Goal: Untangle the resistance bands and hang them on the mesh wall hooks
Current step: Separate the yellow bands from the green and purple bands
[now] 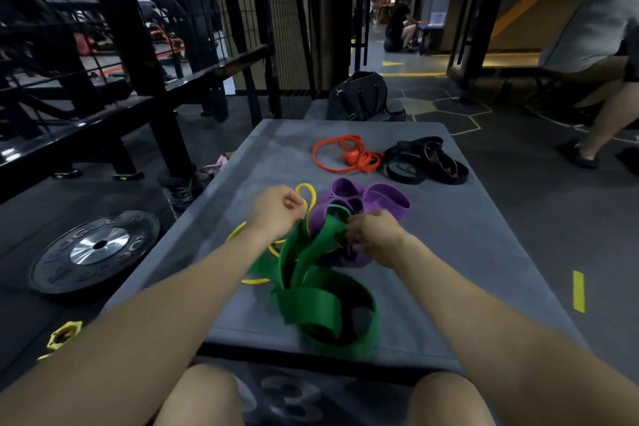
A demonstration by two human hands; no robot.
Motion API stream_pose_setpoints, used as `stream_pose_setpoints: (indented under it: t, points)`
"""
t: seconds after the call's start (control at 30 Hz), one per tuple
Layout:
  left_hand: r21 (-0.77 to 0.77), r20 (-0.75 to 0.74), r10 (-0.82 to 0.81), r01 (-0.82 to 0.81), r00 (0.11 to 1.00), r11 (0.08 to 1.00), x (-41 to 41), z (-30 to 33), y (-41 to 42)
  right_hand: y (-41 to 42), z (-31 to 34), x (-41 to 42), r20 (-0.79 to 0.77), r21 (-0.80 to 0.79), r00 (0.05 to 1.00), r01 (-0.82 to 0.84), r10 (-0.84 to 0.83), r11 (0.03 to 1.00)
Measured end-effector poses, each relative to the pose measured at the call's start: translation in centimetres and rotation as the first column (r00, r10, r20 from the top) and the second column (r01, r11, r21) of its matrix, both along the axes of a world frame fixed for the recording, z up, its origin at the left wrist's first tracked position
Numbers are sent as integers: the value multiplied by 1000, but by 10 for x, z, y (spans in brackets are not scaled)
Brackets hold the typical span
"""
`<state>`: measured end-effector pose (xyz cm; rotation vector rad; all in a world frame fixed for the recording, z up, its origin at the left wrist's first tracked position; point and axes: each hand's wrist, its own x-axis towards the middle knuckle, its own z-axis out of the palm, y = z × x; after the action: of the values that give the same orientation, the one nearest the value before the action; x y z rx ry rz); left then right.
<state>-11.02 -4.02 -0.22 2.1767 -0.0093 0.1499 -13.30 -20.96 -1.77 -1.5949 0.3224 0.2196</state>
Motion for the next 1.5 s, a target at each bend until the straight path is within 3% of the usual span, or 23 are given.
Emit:
stream_pose_setpoints:
  t: [0.1,0.3,0.4,0.53,0.6,0.7,0.8,0.93,1.17,1.3,1.4,1.5]
  points:
    - [32,-5,-51,52,999,998,-4,-18,-4,2,0,0,14,13,1000,-8,7,1000]
    - [149,-105,-91,106,990,983,-3,-31,-8,22,2,3,99,-129,993,-46,59,990]
    - [74,-98,-188,195,977,978,-3,-34,-4,31,-4,10,134,-216,989,90,-62,972]
    - [71,-13,-258,258,966,963,1,-23,-1,16,2,20,166,-97,971,190,-173,977]
    - [90,95,-209,200,973,976,8,-12,-3,1,14,22,201,-71,964,190,-172,979]
    - [29,193,-5,-1,981,1000,23,-1,-7,-24,33,18,221,-25,957,200,-189,980]
    - [83,76,51,-57,996,995,29,1,-20,-46,51,11,258,11,950,177,-174,984]
    - [172,-88,-57,72,994,982,27,-4,-49,-66,59,7,289,54,947,131,-141,990]
    - [-46,-156,-198,193,968,980,19,-15,-86,-89,50,6,286,123,951,86,-118,989]
    - [-225,-169,-332,291,928,930,21,-12,-96,-101,39,8,285,152,956,30,-73,988]
    - [-258,-139,-420,376,897,890,22,-10,-100,-114,32,6,298,150,954,-9,-37,989]
    - [-212,-127,-409,378,904,901,23,-5,-106,-123,26,5,300,179,953,-8,-47,984]
